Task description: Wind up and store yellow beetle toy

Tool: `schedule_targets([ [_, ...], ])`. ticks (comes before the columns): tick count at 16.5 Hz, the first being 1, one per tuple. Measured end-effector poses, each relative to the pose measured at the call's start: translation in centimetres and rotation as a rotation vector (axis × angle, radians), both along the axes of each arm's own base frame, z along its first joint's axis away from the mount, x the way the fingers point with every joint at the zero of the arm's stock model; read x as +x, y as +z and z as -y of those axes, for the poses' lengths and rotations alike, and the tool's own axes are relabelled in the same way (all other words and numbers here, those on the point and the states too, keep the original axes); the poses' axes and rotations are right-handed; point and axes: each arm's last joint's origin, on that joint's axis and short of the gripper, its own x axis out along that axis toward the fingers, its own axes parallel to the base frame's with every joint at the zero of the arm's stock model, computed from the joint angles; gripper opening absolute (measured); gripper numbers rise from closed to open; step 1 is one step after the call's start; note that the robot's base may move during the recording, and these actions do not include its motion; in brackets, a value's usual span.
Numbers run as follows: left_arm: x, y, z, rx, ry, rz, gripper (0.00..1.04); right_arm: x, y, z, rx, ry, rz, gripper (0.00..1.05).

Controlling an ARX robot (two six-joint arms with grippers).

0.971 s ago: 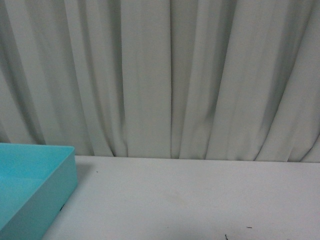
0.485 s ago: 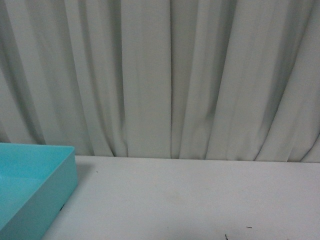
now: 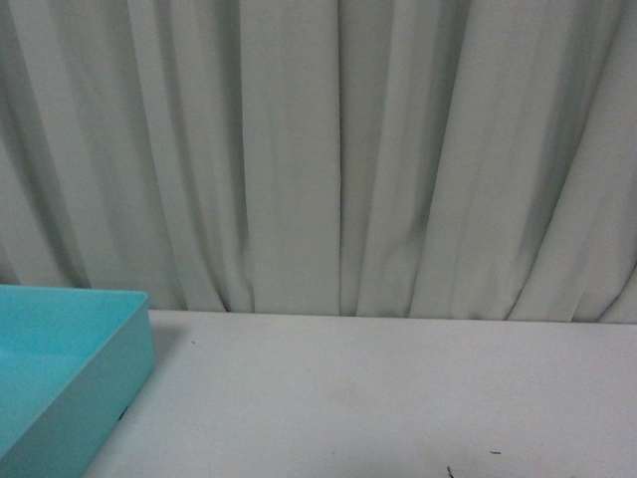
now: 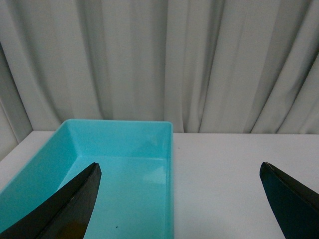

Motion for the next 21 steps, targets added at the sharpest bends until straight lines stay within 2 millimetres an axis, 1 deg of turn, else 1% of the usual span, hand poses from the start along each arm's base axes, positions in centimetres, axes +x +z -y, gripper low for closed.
schedule_targets([
  [5, 0.0, 0.0, 0.0, 0.000, 0.000, 0.000, 0.98, -0.7, -0.2, 0.0, 0.002, 0.000, -0.015, 0.02],
  [6, 0.0, 0.0, 0.0, 0.000, 0.001, 0.000, 0.98, -1.4, -0.7, 0.0, 0.002, 0.000, -0.050, 0.02],
  [7, 0.0, 0.0, 0.0, 0.000, 0.001, 0.000, 0.98, -1.4, -0.6, 0.0, 0.002, 0.000, -0.039, 0.02],
  [8, 0.0, 0.0, 0.0, 0.000, -0.001, 0.000, 0.98, -1.6, -0.2, 0.0, 0.002, 0.000, 0.008, 0.02],
  [11, 0.0, 0.0, 0.0, 0.000, 0.000, 0.000, 0.98, -1.6, -0.3, 0.0, 0.002, 0.000, -0.008, 0.02],
  [12, 0.0, 0.0, 0.0, 0.000, 0.000, 0.000, 0.98, -1.6, -0.4, 0.0, 0.002, 0.000, -0.009, 0.03],
  [16, 0.0, 0.0, 0.0, 0.000, 0.000, 0.000, 0.98, -1.6, -0.3, 0.0, 0.002, 0.000, -0.008, 0.42],
  [18, 0.0, 0.0, 0.0, 0.000, 0.000, 0.000, 0.98, -1.6, -0.3, 0.0, 0.002, 0.000, -0.008, 0.71],
  [19, 0.0, -0.2, 0.0, -0.016, 0.007, -0.047, 0.98, -1.6, -0.3, 0.0, 0.002, 0.000, -0.008, 0.82],
  [20, 0.0, 0.3, 0.2, -0.155, 0.084, -0.350, 0.98, -1.6, -0.3, 0.0, 0.002, -0.001, -0.008, 0.94],
  [21, 0.4, 1.6, 0.3, -0.280, 0.134, -0.501, 0.98, -1.6, -0.3, 0.0, 0.002, 0.001, -0.008, 1.00],
])
